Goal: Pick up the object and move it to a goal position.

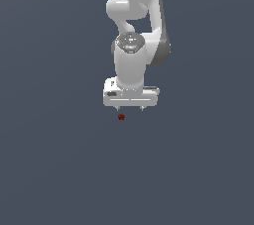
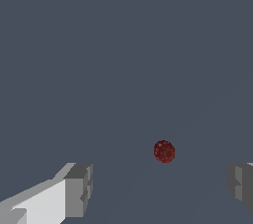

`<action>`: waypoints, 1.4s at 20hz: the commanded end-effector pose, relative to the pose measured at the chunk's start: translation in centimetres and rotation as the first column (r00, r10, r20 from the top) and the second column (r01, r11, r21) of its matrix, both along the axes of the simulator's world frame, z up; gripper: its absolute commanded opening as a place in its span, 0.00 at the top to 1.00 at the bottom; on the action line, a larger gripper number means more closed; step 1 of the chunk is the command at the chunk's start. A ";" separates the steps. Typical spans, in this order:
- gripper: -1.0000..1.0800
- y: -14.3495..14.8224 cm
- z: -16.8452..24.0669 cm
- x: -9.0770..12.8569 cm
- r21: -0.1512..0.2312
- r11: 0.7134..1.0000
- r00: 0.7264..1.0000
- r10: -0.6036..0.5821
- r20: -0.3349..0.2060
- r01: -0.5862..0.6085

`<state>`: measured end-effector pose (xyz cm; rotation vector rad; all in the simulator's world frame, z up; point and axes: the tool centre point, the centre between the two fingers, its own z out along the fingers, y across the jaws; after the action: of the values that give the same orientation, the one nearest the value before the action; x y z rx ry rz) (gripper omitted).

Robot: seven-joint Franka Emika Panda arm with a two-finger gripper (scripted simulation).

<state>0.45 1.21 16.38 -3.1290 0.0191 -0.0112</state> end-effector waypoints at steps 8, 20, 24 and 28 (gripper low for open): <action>0.04 -0.1 2.1 1.6 0.023 0.999 0.998 -0.026 0.057 0.025; 0.04 -0.6 0.3 0.9 0.025 0.995 0.994 -0.101 0.045 0.100; 0.04 -1.2 -1.6 0.1 0.023 0.984 0.984 -0.177 0.033 0.177; 0.04 -2.0 -4.2 -1.0 0.018 0.960 0.960 -0.279 0.017 0.279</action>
<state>-0.10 -0.48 13.21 -3.0870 0.3938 -0.0535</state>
